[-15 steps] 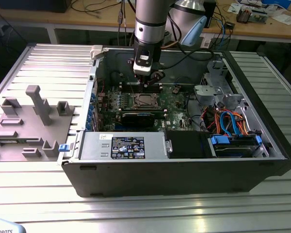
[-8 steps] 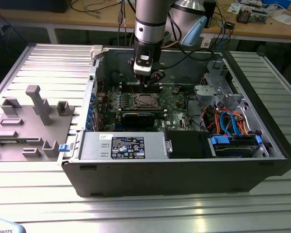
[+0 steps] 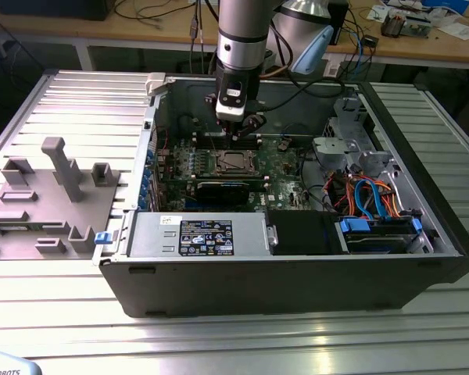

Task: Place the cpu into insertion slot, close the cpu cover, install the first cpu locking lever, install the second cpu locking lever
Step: 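Install the first cpu locking lever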

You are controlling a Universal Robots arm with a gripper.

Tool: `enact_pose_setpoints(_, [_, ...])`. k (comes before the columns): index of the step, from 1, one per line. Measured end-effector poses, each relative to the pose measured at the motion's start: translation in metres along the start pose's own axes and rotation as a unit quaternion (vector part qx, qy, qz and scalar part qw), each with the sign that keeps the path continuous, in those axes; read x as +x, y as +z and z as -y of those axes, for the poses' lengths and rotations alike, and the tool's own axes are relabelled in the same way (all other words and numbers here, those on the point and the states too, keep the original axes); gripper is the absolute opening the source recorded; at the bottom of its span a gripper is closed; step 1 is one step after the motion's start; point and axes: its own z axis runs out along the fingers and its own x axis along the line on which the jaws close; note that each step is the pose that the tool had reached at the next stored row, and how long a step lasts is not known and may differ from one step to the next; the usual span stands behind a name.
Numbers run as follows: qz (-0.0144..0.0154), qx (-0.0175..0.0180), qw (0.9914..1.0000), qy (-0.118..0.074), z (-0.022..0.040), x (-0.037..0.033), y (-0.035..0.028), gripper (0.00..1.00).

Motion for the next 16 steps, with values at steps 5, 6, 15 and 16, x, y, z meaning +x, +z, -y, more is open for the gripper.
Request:
enact_pose_setpoints(5, [0.0001, 0.0, 0.99999, -0.003, 0.0, 0.0, 0.0, 0.11])
enact_pose_setpoints(6, [0.0001, 0.0, 0.99999, -0.004, 0.0, 0.0, 0.0, 0.11])
enact_pose_setpoints(15, [0.0002, 0.0001, 0.99996, -0.009, 0.0, 0.0, 0.0, 0.11])
enact_pose_setpoints(16, [0.0003, 0.0001, 0.99994, -0.01, 0.0, 0.0, 0.0, 0.11])
